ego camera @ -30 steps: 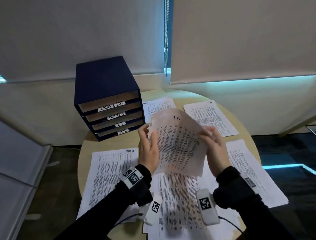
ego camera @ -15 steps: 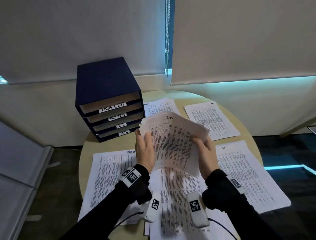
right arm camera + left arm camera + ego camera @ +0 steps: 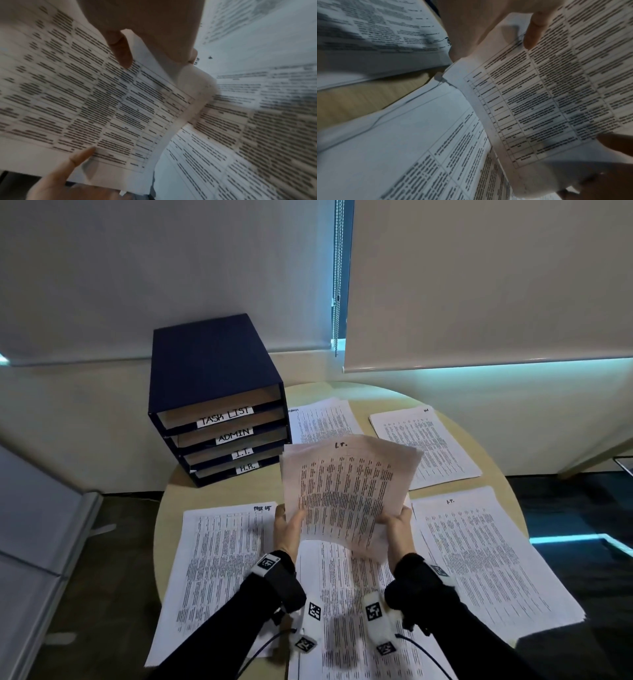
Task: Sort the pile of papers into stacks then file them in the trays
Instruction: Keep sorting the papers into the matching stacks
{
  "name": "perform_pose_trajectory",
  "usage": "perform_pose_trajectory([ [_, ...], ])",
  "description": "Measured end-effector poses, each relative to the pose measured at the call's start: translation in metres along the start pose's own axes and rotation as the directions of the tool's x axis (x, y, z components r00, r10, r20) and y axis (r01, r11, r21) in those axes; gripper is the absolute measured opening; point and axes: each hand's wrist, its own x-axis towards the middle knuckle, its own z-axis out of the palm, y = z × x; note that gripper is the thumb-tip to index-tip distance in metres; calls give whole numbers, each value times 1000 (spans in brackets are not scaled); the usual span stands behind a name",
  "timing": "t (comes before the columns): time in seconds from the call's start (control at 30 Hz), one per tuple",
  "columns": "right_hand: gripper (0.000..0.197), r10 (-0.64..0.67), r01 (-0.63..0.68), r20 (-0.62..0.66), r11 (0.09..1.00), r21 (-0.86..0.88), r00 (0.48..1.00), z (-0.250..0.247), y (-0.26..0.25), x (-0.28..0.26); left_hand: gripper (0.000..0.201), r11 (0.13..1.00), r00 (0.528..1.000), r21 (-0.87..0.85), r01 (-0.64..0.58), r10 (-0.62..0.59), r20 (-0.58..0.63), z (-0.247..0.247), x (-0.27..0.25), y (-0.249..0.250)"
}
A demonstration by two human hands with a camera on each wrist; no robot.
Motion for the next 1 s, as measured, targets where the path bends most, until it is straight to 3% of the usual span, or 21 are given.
perform_pose_trajectory([
  [0.07, 39, 47, -48, -40, 999, -15, 998, 0, 10, 7, 81, 999, 999, 23, 36, -36, -16, 1, 4, -3],
  [0.2, 16, 55, -56, -19, 992, -113, 998, 7, 20, 10, 37, 990, 999, 129, 50, -49, -5, 1, 4, -7],
  [0.23, 14, 29, -30, -5, 990, -140, 1000, 8, 20, 9, 35, 986, 999, 164, 42, -40, -14, 2, 5, -7],
  [0.33, 18, -41, 49, 44, 983, -175, 998, 8, 19, 7, 61, 980, 998, 191, 56, -53, -23, 0, 12, -10],
  [0.4, 22, -54, 57, 18, 971, -231, 998, 6, 21, 10, 68, 982, 999, 183, 41, -37, -25, -1, 15, -12],
  [0.5, 19, -89, 42, -130, 943, -329, 987, 4, 22, 17, 64, 971, 1000, 238, -16, 15, 8, 1, 14, -17],
  [0.6, 22, -122, 24, -198, 898, -439, 973, -16, 9, 26, 64, 932, 995, 353, -79, 54, 79, 8, 9, -24],
  [0.67, 23, -141, -4, -222, 837, -547, 965, -48, -5, 36, 43, 883, 980, 447, -145, 65, 188, 11, 6, -30],
  [0.73, 21, -136, -61, -253, 764, -642, 958, -95, -17, 47, 30, 795, 946, 557, -239, 63, 317, 12, 6, -39],
  [0.77, 20, -130, -99, -275, 724, -683, 953, -122, -22, 51, 30, 697, 919, 641, -322, 66, 389, 11, 6, -44],
  [0.83, 24, -108, -196, -338, 638, -745, 935, -175, -25, 63, 40, 427, 881, 784, -451, 72, 467, 10, 10, -50],
  [0.9, 29, -69, -298, -402, 559, -773, 913, -216, -24, 73, 57, 185, 868, 848, -496, 91, 488, 12, 12, -51],
  [0.93, 31, -37, -345, -427, 531, -774, 903, -231, -23, 76, 67, 109, 863, 857, -504, 103, 494, 14, 15, -52],
  [1.0, 31, 16, -410, -459, 478, -777, 888, -254, -19, 82, 82, 43, 863, 866, -499, 112, 492, 16, 19, -51],
])
